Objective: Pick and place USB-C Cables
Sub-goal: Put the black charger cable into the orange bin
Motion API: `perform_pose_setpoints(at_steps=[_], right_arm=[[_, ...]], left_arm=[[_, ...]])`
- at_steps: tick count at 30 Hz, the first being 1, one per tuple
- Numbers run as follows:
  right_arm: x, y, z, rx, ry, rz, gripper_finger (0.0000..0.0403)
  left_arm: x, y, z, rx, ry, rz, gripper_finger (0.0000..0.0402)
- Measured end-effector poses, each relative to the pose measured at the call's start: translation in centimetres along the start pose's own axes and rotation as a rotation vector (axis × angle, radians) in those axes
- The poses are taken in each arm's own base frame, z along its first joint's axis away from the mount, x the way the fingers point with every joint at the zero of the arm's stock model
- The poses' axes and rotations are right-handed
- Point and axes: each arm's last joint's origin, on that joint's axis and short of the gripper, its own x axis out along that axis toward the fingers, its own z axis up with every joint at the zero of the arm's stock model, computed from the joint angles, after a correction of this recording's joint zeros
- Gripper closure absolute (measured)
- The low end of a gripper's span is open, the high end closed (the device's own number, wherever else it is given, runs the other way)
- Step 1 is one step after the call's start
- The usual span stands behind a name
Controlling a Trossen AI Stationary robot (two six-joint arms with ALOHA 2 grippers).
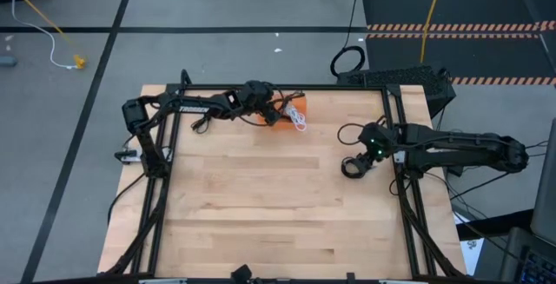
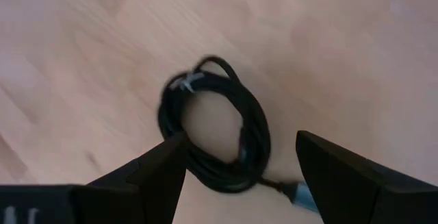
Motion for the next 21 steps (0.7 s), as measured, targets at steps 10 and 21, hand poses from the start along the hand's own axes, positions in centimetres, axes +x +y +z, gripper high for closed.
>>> perform_pose_setpoints(at_steps=[10, 21], right_arm=[[2.2, -0.8, -0.6, 0.008, 0.044, -0.024, 0.0148], [3.3, -0.9, -0.3, 0.009, 0.032, -0.085, 0.0225]], left_arm=[[-1.0, -0.5, 0.9, -0.167, -0.022, -0.176, 0.0241], [-6.2, -3.7, 4.0, -0.127, -0.210, -0.355, 0.0240]])
